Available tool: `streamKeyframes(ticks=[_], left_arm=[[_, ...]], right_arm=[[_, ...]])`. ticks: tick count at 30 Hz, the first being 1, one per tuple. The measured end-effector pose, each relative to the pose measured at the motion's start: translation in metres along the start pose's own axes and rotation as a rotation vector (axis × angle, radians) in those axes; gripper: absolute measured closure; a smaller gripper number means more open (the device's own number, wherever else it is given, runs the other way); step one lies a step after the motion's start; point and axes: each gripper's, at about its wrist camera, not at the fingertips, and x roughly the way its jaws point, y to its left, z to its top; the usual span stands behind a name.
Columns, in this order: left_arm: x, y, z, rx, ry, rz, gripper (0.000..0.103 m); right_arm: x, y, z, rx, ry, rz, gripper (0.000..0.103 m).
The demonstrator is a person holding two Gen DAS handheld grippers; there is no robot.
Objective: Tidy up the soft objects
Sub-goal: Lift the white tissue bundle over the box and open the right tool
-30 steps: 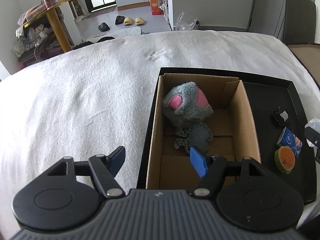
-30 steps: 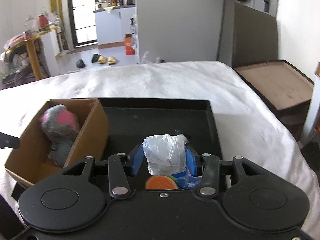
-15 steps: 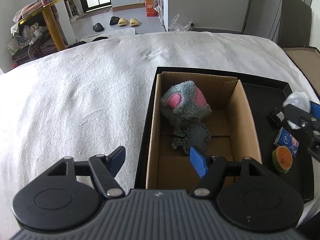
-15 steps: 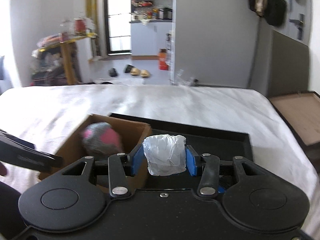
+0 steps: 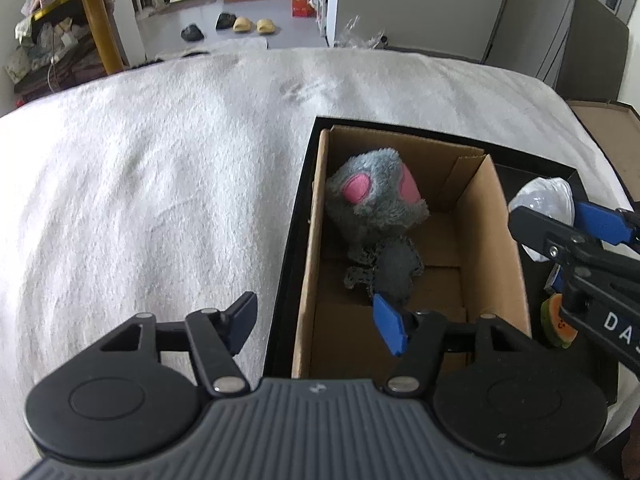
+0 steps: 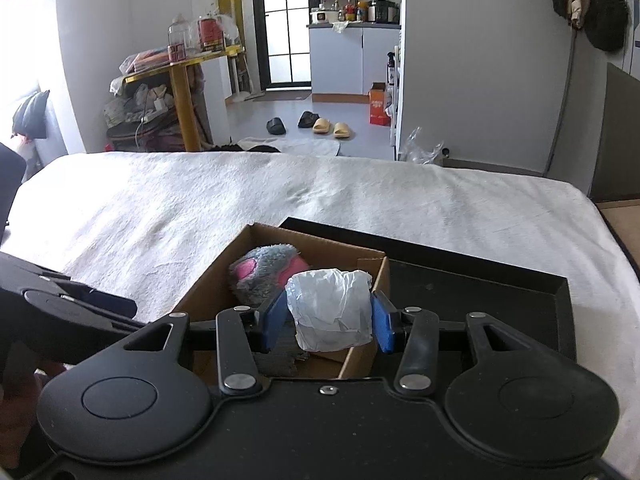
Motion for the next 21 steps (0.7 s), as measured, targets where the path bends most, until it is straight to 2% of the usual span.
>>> streamKeyframes(ticks=[3,5,8,15,21], left_arm=[[0.006,0.002,0.000,-0.013,0.031,-0.003,0.055],[0.009,0.003,0.000,-0.012,0.044,0.000,0.073],[0.011,0.001,-0.002,-0.003,0.052,0.008,0.088],[0.012,0.001,-0.002,-0.008,0.048,0.016,0.090],[0.013,0.004,-0.001,-0.024,0.060,0.020,0.087]], right_arm=[[0.008,0.005,0.002,-0.010,0.014,0.004,0.058],[0.012,0.009,0.003,-0.026,0.024,0.006,0.058],[0.016,0.015,0.005,-0.045,0.033,0.012,0.058],[0.022,0.024,0.006,-0.126,0.032,-0.018,0.055],[0.022,0.022,0.005,-0.149,0.027,-0.084,0.036]])
